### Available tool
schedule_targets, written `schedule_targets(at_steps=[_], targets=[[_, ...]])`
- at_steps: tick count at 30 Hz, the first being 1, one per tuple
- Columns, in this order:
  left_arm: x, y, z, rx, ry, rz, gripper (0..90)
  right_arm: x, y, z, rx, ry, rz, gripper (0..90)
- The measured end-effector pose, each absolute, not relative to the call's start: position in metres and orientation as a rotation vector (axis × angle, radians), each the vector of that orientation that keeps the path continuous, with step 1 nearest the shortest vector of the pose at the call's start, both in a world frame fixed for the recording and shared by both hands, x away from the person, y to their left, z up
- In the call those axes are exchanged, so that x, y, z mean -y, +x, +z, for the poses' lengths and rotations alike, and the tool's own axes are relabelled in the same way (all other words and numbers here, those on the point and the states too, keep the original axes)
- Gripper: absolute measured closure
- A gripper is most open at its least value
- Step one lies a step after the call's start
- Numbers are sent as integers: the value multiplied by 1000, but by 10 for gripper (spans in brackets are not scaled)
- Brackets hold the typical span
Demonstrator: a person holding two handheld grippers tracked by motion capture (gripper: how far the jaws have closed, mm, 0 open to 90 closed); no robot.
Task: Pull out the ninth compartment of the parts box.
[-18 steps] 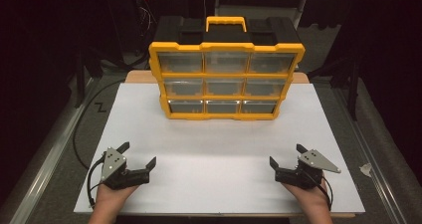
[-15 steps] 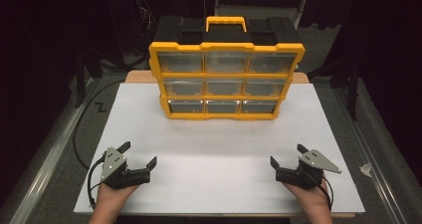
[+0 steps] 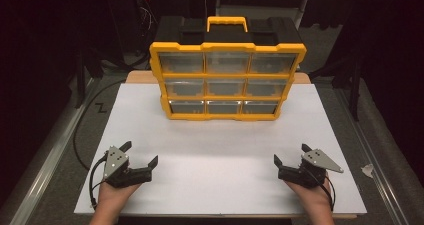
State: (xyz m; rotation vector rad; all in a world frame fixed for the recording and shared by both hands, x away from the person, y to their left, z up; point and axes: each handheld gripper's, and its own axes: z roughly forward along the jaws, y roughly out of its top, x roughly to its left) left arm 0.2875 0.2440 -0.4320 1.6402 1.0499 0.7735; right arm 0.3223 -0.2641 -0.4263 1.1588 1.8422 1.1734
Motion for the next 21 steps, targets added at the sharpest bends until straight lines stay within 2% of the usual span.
schedule_targets(at_steps=[21], targets=[[-247,287,-434,-1051,1638,765,2,251,356,-422,-1820,1175,1118,10]])
